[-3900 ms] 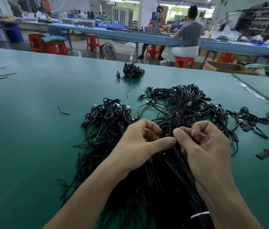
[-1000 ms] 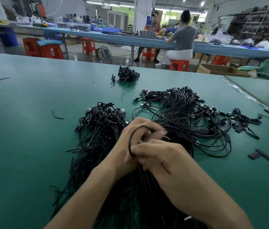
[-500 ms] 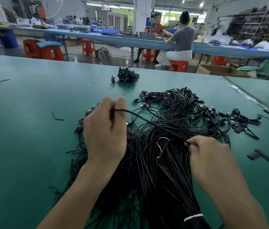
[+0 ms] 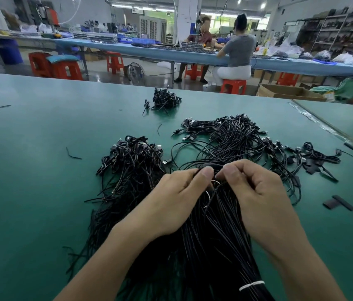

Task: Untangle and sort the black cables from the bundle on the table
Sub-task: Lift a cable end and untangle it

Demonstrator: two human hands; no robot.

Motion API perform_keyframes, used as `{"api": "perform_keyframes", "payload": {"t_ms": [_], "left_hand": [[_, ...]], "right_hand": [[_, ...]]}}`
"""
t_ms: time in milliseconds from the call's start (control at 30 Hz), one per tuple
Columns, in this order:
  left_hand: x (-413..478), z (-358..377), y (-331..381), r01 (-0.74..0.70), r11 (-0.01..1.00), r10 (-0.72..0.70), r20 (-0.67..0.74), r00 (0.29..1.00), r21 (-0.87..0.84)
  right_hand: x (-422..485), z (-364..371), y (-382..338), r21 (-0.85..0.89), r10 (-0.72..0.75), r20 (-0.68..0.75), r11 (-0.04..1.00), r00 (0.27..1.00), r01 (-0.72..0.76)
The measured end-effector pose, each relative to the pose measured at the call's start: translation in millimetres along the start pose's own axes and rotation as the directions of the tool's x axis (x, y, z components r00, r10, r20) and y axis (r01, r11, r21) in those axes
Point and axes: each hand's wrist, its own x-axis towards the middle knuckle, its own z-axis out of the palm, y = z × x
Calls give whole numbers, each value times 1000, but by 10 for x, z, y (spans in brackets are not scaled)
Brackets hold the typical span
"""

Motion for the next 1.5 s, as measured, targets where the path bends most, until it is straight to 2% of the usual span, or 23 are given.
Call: {"api": "perform_keyframes", "payload": {"t_ms": [100, 167, 233, 300, 367, 400, 467, 567, 600, 633, 667, 733, 767, 800, 900, 967, 1067, 1167, 1267, 1300, 1367, 1500], "left_hand": [[-4, 39, 66, 26, 944, -19, 26, 999, -330], [-27, 20, 116, 115, 882, -20, 208, 978, -456], [-67, -18, 164, 221, 827, 19, 418, 908, -517], [-86, -46, 206, 273, 717, 93, 475, 875, -642], [-60, -51, 234, 249, 553, 118, 371, 921, -795], [-30, -48, 227, 207, 486, 85, 281, 956, -849], [32, -44, 178, 107, 399, -27, 104, 994, -911], [91, -73, 60, -25, 308, -151, -75, 986, -951], [103, -71, 25, -58, 313, -165, -114, 980, -948], [107, -57, -4, -85, 365, -165, -154, 974, -927], [105, -32, -20, -105, 484, -149, -201, 968, -869], [87, 35, -21, -124, 787, -59, -273, 960, -604], [71, 71, -17, -126, 871, 3, -251, 968, -474], [53, 88, -4, -118, 908, 44, -187, 981, -402], [8, 67, 61, 2, 925, 18, 50, 999, -380], [-19, 46, 112, 76, 925, -9, 178, 984, -371], [-70, 14, 172, 190, 901, -30, 382, 924, -390], [-98, -32, 213, 276, 804, 21, 488, 872, -527], [-87, -75, 263, 347, 548, 132, 488, 863, -761], [-81, -86, 266, 347, 460, 157, 459, 874, -818], [-57, -91, 248, 306, 347, 169, 380, 910, -886], [10, -94, 178, 118, 241, 72, 139, 988, -963]], "right_hand": [[25, -40, 45, 40, -49, -48, 998, 998, 51], [42, -43, 49, 90, -81, -142, 991, 987, 94], [47, -22, 44, 162, -76, -205, 981, 976, 110], [32, 28, 61, 196, -19, -154, 979, 988, 49], [15, 77, 98, 100, 41, -20, 994, 999, -39], [7, 99, 126, 18, 69, 51, 997, 996, -70], [-12, 132, 159, -108, 123, 184, 989, 975, -105], [-49, 153, 119, -162, 112, 337, 985, 935, -60], [-56, 155, 93, -178, 86, 373, 984, 924, -19], [-66, 154, 63, -199, 67, 404, 980, 912, 16], [-74, 159, 27, -215, 53, 426, 976, 903, 45], [-83, 158, -39, -236, -4, 427, 965, 904, 116], [-79, 142, -55, -241, -52, 396, 957, 917, 158], [-68, 114, -60, -244, -102, 344, 950, 933, 194], [-11, -4, -47, -200, -168, 142, 960, 976, 194], [12, -56, -32, -106, -186, 35, 976, 982, 189], [28, -72, -16, 49, -200, -112, 977, 973, 207], [34, -52, 11, 168, -142, -164, 971, 976, 170], [17, -13, 38, 160, -12, -66, 987, 998, 22], [9, 11, 37, 140, 18, -21, 990, 1000, -14], [-9, 67, 29, 75, 41, 20, 996, 999, -42], [-38, 170, -1, -93, 0, 122, 996, 993, 12]]}}
